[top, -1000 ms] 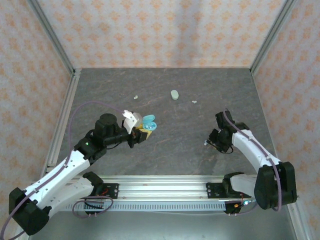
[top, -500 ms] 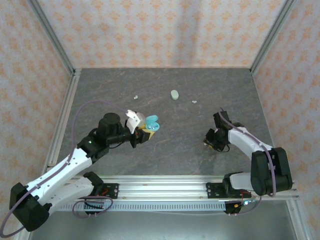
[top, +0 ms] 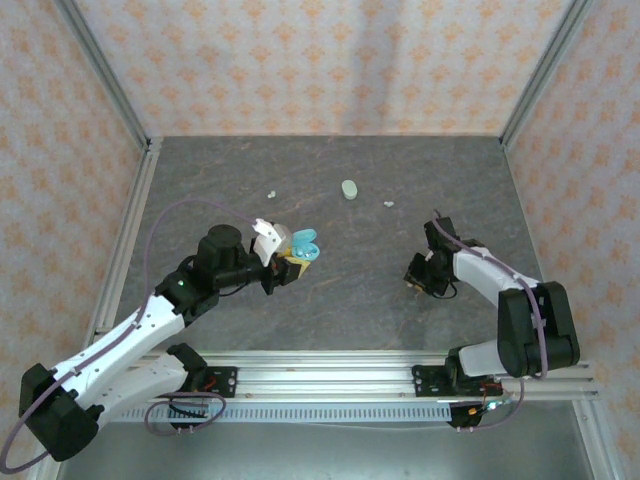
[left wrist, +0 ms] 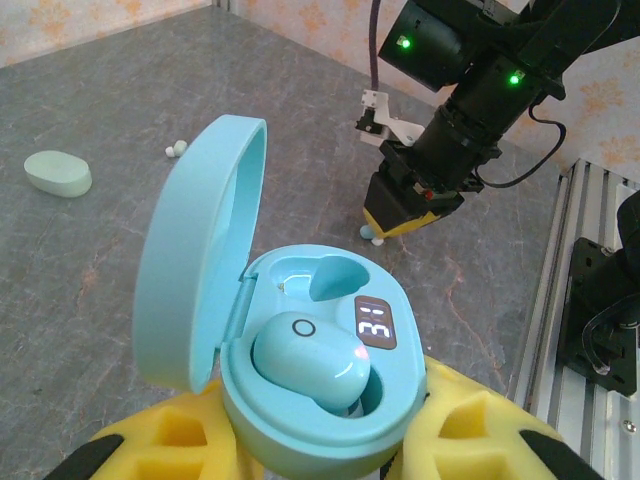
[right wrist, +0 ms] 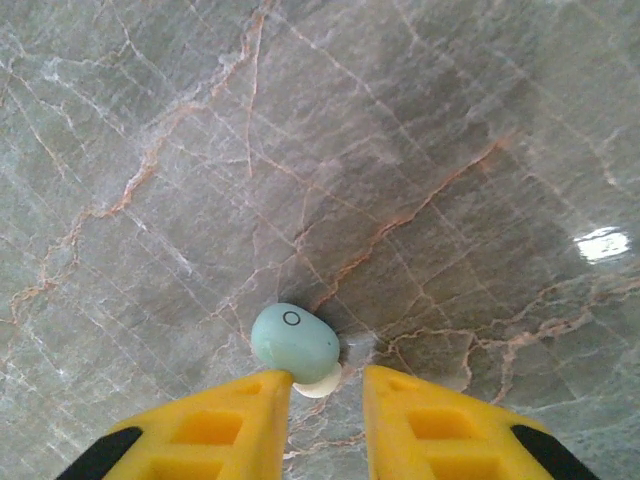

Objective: Insert wireless bluetooth earbuds into charging case

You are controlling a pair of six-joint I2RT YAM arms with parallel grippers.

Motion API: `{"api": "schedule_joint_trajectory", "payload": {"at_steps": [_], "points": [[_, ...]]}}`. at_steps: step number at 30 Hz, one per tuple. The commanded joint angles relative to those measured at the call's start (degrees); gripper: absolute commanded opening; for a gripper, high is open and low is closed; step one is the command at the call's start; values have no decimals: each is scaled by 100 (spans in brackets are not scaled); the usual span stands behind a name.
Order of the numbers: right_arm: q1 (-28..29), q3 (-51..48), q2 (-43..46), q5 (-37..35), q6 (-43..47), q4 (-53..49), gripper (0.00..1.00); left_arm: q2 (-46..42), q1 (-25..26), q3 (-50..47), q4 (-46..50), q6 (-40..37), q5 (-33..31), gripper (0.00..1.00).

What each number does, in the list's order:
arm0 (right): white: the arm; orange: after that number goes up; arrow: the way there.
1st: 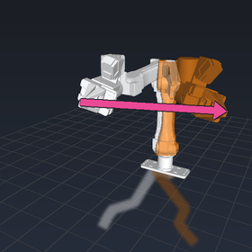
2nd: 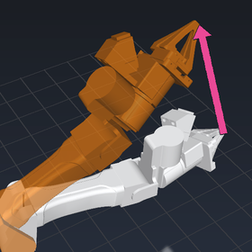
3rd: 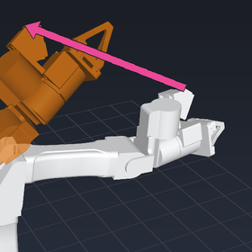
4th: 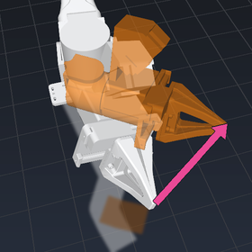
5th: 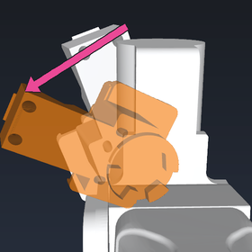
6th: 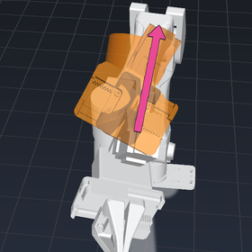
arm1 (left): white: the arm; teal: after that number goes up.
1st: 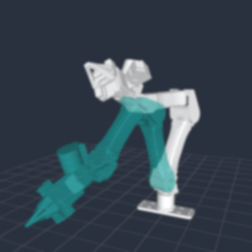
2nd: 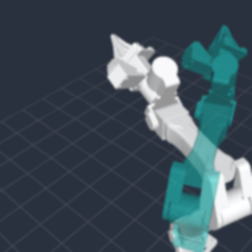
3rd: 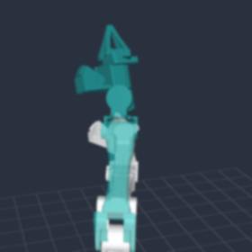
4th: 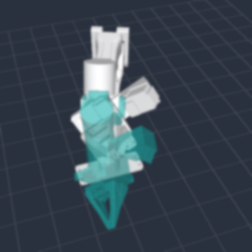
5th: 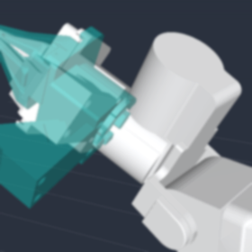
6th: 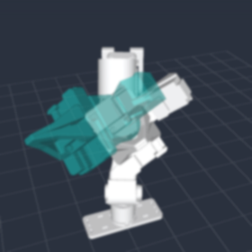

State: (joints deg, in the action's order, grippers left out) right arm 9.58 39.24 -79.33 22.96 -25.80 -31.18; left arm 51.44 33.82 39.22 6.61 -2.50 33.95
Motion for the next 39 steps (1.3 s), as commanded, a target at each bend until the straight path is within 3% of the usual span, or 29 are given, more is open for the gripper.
{"api": "schedule_joint_trajectory", "payload": {"at_steps": [1, 11, 26, 34, 39], "points": [[38, 21, -141, 36, 53, 88, 27, -2, 53, 195, -79, -41, -100, 4], [122, -59, 114, 560, -486, 249, 27, -19, 62, 209, -24, -52, -135, 4], [354, 993, 341, -314, 326, -1035, 32, -158, 68, 187, 99, -93, -205, 4], [967, 1931, -454, -1364, 494, -1918, 32, -139, 65, 197, 47, -80, -223, 4], [1221, 2261, -989, -1634, 481, -2154, 33, -130, 72, 246, 127, -114, -229, 4]]}}
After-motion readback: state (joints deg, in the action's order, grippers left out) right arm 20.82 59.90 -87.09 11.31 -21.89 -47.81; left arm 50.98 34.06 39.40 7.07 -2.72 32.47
